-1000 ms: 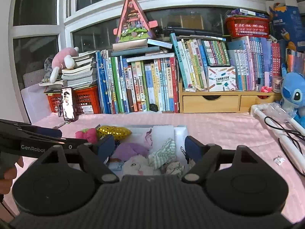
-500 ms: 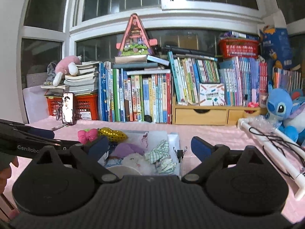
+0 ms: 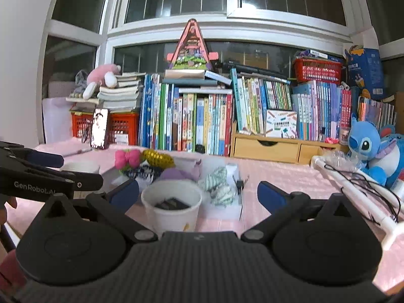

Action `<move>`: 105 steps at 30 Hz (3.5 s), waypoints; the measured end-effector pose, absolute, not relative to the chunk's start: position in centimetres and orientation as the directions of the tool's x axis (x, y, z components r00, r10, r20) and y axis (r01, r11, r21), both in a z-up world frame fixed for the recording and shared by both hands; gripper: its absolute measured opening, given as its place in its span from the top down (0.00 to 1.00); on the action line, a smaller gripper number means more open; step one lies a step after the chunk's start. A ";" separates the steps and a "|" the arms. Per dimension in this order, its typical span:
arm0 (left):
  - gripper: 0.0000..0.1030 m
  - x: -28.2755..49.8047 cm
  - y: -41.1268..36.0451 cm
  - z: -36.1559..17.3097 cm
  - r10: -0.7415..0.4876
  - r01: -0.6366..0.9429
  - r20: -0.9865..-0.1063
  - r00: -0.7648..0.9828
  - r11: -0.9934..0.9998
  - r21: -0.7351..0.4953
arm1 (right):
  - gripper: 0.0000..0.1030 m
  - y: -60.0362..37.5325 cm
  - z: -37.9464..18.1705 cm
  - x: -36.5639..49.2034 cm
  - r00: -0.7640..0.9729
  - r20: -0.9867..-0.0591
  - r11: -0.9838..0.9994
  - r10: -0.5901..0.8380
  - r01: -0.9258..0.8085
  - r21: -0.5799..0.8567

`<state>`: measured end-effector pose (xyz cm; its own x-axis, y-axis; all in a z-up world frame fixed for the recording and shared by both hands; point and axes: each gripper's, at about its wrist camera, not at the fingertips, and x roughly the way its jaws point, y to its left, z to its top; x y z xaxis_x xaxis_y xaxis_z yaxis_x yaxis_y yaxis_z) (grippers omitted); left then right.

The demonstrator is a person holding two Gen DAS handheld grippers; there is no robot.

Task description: Organize soft objects

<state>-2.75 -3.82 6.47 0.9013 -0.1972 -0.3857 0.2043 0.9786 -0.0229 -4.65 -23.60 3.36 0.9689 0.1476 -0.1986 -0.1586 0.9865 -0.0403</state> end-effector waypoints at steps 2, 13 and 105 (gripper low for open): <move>0.15 -3.0 -3.7 5.5 -0.190 0.193 -0.403 0.895 0.981 -0.034 | 0.00 -23.3 2.6 -4.8 0.965 -0.219 0.986 0.142 -0.157 -0.050; 0.15 -1.8 -3.3 0.1 -0.093 0.106 -0.507 0.857 0.994 -0.004 | 0.00 -22.1 -1.4 -3.5 0.943 -0.314 0.991 0.112 -0.128 -0.031; 0.00 1.1 -3.4 -2.9 -0.093 0.113 -0.546 0.833 0.994 0.004 | 0.00 -21.6 -5.4 -1.0 0.893 -0.433 0.991 0.123 -0.132 0.009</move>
<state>1.07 -3.35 -2.90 0.8328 -0.0928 -0.5457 0.1131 0.9936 0.0037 -1.02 -21.55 -5.37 0.8931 0.1229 -0.4328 -0.1321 0.9912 0.0088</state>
